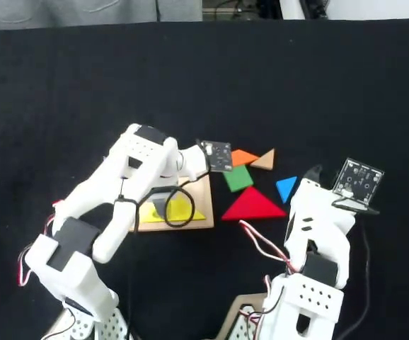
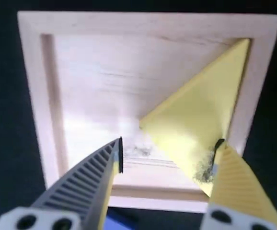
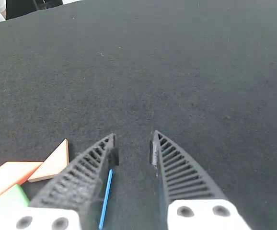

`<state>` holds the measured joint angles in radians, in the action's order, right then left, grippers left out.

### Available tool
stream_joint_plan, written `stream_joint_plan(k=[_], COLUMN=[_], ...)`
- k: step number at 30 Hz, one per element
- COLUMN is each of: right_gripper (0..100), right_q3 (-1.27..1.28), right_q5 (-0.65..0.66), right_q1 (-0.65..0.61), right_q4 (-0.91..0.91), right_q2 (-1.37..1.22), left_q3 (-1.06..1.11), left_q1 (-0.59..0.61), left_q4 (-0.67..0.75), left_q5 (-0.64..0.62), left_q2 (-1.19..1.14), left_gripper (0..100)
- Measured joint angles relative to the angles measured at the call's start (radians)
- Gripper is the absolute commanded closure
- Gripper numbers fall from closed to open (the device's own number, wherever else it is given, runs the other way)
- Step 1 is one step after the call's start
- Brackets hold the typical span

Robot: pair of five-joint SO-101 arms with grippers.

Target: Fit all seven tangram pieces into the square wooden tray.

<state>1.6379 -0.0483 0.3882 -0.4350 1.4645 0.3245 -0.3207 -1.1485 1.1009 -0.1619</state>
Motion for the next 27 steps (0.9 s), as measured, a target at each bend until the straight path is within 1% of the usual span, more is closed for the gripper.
stream_joint_plan(k=[2, 4, 8, 12, 17, 20, 23, 27], right_gripper=[87.8, 87.8, 87.8, 87.8, 87.8, 87.8, 87.8, 87.8], right_q3=[0.0, 0.0, 0.0, 0.0, 0.0, 0.0, 0.0, 0.0], right_q5=[0.0, 0.0, 0.0, 0.0, 0.0, 0.0, 0.0, 0.0], right_q1=[0.0, 0.0, 0.0, 0.0, 0.0, 0.0, 0.0, 0.0], right_q4=[0.0, 0.0, 0.0, 0.0, 0.0, 0.0, 0.008, 0.021], right_q2=[0.0, 0.0, 0.0, 0.0, 0.0, 0.0, 0.0, 0.0], left_q3=[-0.017, -0.037, -0.041, 0.0, 0.126, 0.169, 0.175, 0.153], left_q1=[-0.009, -0.009, 0.055, 0.101, 0.077, 0.044, 0.031, 0.02], left_q4=[-0.034, -0.037, -0.008, 0.057, 0.172, 0.203, 0.198, 0.103], left_q5=[-0.002, -0.002, -0.002, -0.002, 0.0, 0.003, -0.006, -0.035], left_q2=[0.023, 0.046, 0.054, 0.054, 0.069, 0.098, 0.12, 0.196], left_gripper=[71, 71, 71, 71, 71, 71, 71, 71])
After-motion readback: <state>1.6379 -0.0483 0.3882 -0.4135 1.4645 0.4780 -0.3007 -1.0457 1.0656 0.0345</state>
